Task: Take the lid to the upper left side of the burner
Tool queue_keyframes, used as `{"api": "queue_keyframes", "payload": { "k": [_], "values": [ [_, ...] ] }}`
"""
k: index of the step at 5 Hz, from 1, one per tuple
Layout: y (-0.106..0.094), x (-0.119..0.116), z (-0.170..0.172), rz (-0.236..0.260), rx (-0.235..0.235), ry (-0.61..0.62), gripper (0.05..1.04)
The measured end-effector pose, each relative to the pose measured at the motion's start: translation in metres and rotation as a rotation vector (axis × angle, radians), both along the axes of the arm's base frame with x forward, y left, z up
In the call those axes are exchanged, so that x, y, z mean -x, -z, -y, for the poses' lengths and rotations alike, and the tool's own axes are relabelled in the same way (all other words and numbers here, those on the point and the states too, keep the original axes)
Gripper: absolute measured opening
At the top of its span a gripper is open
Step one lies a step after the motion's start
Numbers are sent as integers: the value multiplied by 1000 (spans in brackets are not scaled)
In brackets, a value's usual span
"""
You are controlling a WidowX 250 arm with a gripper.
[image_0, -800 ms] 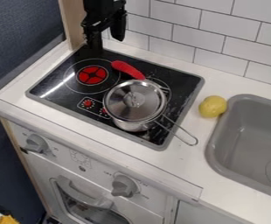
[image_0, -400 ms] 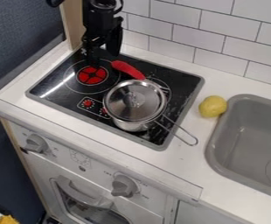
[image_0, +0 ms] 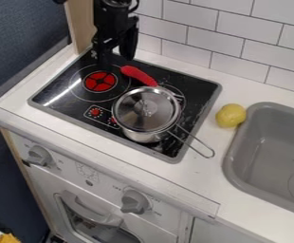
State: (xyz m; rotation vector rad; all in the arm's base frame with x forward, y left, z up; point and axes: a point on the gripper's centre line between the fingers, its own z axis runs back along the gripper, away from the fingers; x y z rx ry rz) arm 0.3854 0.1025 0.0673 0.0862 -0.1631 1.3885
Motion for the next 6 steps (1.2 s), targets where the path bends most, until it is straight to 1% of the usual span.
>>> {"api": "queue_keyframes", "payload": {
  "k": [1,2,3,4,5,6],
  "values": [
    [-14,15,10,24,33,83,1001],
    [-34,34,24,90,69,174,1001],
    [-27,50,37,74,94,268,1001],
    [-16,57,58,41,105,379,1001],
    [-5,55,71,43,126,478,1001],
    [2,54,87,28,130,543,1001]
  ]
}}
